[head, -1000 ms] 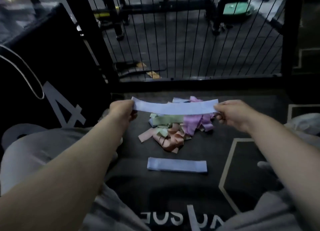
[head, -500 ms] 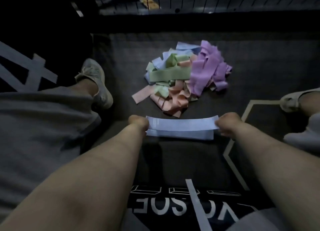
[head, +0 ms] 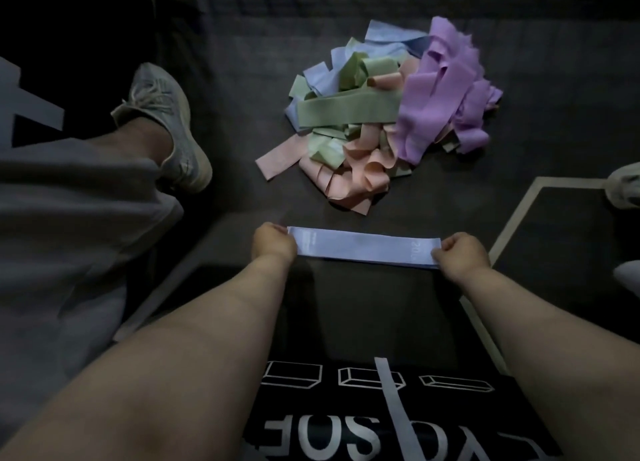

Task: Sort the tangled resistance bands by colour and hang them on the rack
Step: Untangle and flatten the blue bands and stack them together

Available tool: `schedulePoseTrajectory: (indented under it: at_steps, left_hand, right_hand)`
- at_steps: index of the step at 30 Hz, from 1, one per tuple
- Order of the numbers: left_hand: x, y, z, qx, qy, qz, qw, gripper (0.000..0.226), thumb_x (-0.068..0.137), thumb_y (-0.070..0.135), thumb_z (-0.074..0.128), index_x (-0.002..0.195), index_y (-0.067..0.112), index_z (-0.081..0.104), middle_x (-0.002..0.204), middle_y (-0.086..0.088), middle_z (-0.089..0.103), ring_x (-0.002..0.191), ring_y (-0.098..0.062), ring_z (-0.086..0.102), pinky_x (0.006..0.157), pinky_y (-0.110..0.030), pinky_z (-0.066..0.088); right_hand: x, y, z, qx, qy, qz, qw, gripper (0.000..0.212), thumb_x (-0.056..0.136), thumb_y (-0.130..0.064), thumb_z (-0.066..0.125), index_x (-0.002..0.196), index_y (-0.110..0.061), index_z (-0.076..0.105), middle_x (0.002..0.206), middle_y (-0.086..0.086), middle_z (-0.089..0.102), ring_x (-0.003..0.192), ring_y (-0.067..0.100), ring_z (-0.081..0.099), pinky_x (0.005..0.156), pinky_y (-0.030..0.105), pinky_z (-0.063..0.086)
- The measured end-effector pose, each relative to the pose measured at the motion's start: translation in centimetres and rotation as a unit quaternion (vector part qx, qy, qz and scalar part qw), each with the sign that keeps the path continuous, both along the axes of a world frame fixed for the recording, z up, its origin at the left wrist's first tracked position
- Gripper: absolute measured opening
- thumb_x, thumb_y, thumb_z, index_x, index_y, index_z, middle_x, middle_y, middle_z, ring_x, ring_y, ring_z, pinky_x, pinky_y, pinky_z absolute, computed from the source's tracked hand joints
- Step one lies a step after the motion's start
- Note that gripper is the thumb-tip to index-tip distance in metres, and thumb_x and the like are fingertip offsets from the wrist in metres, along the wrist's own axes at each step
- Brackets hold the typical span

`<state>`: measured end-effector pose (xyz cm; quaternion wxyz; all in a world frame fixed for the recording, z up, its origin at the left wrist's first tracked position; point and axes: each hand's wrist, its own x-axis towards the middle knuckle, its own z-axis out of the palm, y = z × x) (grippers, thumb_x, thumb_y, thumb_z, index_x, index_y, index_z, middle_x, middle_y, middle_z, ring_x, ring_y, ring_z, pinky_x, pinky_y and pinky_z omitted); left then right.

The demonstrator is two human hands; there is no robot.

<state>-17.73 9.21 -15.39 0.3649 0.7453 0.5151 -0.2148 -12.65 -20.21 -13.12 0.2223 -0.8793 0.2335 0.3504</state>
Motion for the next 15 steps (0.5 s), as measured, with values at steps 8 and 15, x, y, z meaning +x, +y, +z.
schedulePoseTrajectory:
  at_steps: [8,15]
  left_hand:
    - [-0.6,-0.8,0.7,0.173,0.005,-0.442,0.880,0.064,0.080,0.038,0.070,0.138,0.026,0.044,0.146,-0.006,0.034,0.136,-0.027,0.035,0.109,-0.041,0.033]
    - [-0.5,-0.8,-0.4,0.123,0.031,-0.525,0.842,0.065,0.086,0.019,0.071,0.144,0.025,0.042,0.145,-0.004,0.036,0.132,-0.027,0.037,0.106,-0.040,0.040]
  right_hand:
    - [-1.1,0.0,-0.2,-0.112,-0.054,0.331,0.935,0.085,0.076,-0.045,0.075,0.147,-0.025,0.033,0.143,0.009,0.031,0.131,0.031,0.038,0.109,0.045,0.038]
    - [-1.6,-0.5,-1.5,-0.066,-0.012,0.363,0.929,0.060,0.091,-0.022,0.065,0.145,-0.025,0.039,0.142,0.006,0.035,0.128,0.028,0.041,0.102,0.041,0.045]
